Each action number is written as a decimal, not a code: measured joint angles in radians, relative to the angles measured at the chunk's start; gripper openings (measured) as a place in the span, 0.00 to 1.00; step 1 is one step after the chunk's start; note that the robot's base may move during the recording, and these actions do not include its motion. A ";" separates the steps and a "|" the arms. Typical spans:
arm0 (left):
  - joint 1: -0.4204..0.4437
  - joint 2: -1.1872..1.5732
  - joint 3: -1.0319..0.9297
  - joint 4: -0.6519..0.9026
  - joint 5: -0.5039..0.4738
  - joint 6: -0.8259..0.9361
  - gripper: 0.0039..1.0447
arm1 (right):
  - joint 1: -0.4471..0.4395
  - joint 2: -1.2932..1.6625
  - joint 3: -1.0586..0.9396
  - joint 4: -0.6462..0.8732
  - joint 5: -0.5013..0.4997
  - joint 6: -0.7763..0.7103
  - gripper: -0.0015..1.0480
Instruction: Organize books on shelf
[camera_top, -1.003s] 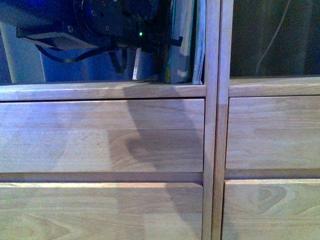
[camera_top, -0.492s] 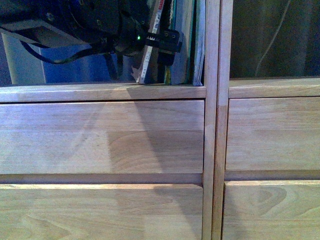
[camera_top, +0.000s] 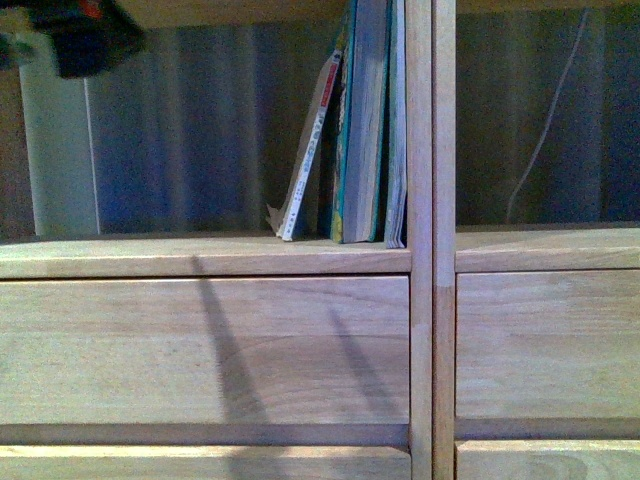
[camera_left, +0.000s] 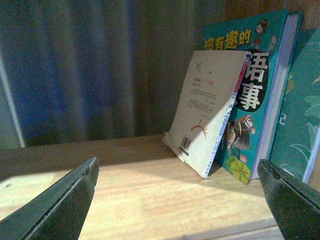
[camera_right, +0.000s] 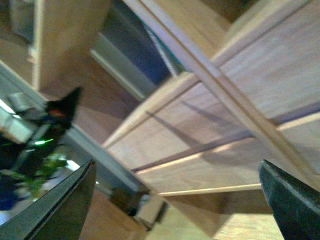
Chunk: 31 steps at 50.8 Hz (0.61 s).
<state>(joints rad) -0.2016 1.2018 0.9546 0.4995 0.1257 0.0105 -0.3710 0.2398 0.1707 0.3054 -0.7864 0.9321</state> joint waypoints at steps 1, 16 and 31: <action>0.003 -0.013 -0.011 0.000 0.001 -0.005 0.93 | 0.001 -0.002 0.000 -0.019 0.002 -0.039 0.93; -0.002 -0.066 -0.036 -0.076 -0.082 -0.039 0.89 | 0.006 -0.012 0.000 -0.077 0.009 -0.294 0.93; 0.047 -0.253 -0.329 -0.162 -0.274 -0.024 0.45 | 0.249 -0.086 0.013 -0.340 0.668 -0.774 0.62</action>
<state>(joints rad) -0.1547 0.9493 0.6258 0.3374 -0.1486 -0.0135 -0.1219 0.1539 0.1841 -0.0349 -0.1188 0.1577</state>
